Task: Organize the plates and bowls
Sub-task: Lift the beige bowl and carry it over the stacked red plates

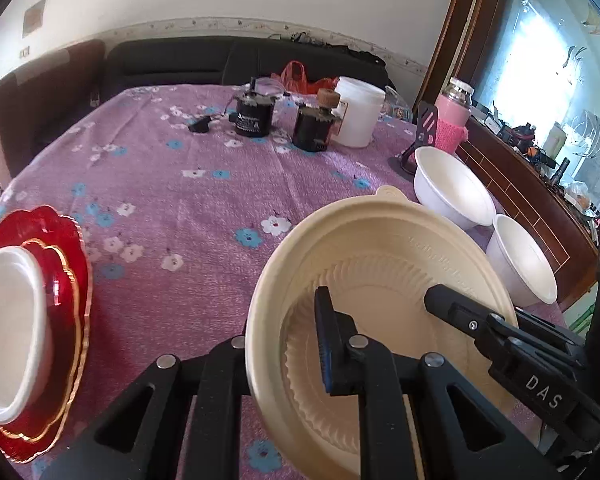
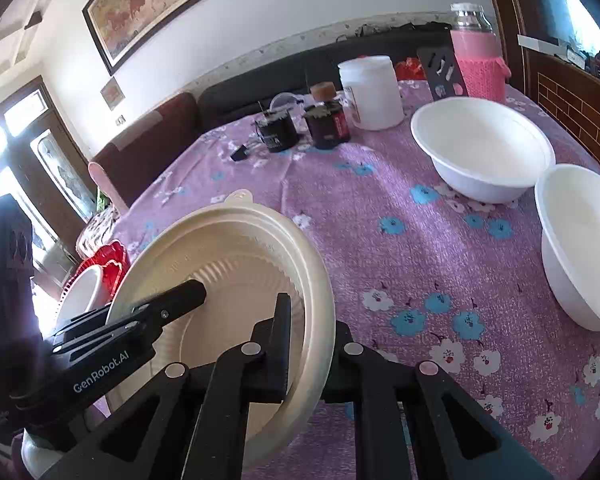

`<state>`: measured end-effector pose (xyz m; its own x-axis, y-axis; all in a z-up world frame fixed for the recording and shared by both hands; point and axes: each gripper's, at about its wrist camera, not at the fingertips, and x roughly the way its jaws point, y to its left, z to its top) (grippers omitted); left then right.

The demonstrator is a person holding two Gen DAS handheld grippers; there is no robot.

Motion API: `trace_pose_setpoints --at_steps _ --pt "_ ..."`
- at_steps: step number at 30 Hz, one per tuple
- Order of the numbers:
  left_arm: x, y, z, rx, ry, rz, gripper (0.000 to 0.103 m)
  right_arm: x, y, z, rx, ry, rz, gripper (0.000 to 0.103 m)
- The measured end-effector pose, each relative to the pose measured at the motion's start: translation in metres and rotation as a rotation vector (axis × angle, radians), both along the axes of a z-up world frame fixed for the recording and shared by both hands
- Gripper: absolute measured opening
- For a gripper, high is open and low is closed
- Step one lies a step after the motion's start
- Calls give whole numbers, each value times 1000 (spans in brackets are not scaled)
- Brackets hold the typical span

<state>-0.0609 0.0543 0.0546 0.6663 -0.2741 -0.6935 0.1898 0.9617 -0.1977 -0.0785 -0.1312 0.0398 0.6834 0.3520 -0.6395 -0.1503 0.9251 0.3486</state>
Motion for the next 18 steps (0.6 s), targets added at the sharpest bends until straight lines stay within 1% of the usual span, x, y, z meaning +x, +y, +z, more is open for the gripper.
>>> trace_pose_setpoints --at_steps 3,5,8,10,12,14,18 --pt "-19 22 21 21 -32 41 15 -8 17 19 8 -32 26 11" --pt "-30 43 37 28 -58 81 15 -11 37 32 20 -45 66 11" --pt "-41 82 55 45 -75 153 15 -12 79 49 15 -50 142 11" --pt "-45 110 64 70 -82 211 15 -10 110 57 1 -54 193 11" --pt "-45 135 67 95 -71 268 15 -5 143 62 -4 -40 241 11" --pt "-43 161 64 123 -51 321 15 2 177 61 -12 -15 286 11" --pt "-31 201 43 167 17 399 18 20 233 45 -50 41 337 12"
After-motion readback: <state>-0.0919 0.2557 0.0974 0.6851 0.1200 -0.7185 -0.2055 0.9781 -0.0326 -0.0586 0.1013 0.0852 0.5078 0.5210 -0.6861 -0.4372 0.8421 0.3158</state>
